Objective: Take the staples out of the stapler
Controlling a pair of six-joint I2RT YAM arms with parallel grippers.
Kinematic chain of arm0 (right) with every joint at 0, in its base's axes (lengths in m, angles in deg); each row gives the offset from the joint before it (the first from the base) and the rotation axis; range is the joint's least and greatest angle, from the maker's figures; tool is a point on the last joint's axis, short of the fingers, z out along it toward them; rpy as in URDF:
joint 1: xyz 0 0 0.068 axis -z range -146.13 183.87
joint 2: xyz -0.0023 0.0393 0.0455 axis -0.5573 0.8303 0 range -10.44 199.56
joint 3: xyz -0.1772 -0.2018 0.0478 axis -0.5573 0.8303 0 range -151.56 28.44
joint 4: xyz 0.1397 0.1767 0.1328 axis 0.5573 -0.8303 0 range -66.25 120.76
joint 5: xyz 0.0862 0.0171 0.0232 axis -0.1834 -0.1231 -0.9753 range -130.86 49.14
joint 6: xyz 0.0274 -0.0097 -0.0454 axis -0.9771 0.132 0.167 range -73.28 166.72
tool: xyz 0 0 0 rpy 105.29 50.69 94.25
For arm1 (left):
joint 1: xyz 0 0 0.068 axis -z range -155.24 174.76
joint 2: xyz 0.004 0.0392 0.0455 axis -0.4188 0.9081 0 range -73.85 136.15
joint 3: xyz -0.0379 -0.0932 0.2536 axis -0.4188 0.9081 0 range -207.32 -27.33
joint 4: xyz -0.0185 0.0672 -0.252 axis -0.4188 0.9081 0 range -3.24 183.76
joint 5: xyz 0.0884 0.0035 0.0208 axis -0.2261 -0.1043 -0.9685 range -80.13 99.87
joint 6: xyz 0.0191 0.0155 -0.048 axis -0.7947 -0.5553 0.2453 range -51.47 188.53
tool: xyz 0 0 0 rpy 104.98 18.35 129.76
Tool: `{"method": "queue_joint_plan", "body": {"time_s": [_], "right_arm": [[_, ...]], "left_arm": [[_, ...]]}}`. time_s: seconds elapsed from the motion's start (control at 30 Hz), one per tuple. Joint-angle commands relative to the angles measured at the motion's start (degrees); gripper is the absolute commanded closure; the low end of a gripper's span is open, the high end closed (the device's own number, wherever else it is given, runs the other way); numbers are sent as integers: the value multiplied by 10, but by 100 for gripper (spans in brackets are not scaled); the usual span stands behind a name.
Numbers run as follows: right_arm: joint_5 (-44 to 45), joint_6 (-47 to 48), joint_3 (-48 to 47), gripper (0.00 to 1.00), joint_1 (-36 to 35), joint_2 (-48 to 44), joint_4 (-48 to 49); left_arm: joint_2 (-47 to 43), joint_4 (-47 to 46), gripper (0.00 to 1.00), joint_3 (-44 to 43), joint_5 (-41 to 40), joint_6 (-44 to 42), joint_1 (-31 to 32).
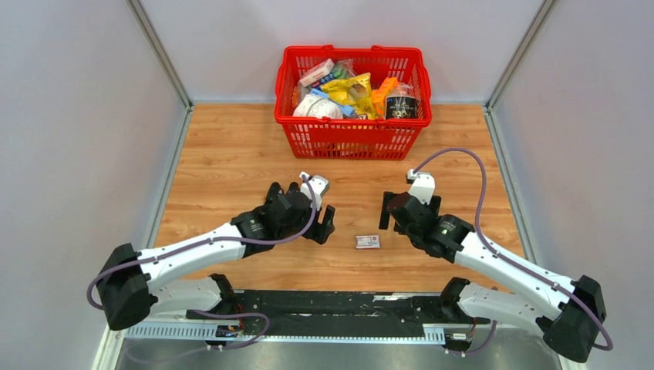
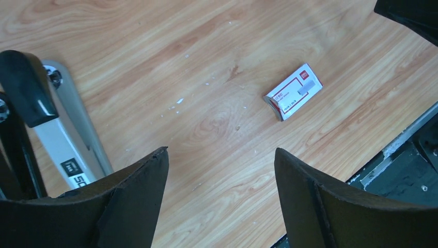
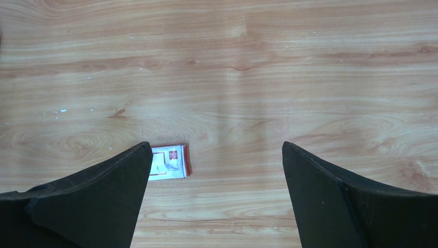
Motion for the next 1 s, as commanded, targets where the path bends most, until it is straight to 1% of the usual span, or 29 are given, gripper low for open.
{"method": "queue_joint_plan", "body": {"time_s": [0.0,0.27,0.57,0.97], "right_arm": [[13,13,-43,0,2,-7,-25],[16,26,-79,0,1,-18,-55],[64,27,-117,0,1,-14,-94],[63,55,-155,0,1,-19,-70]], "left_arm": [[-52,19,17,4,-28,7,1],[-128,59,18,13,-51,15,1],[-196,117,18,4,-94,9,2],[-248,155,18,-29,-131,-22,1]]}}
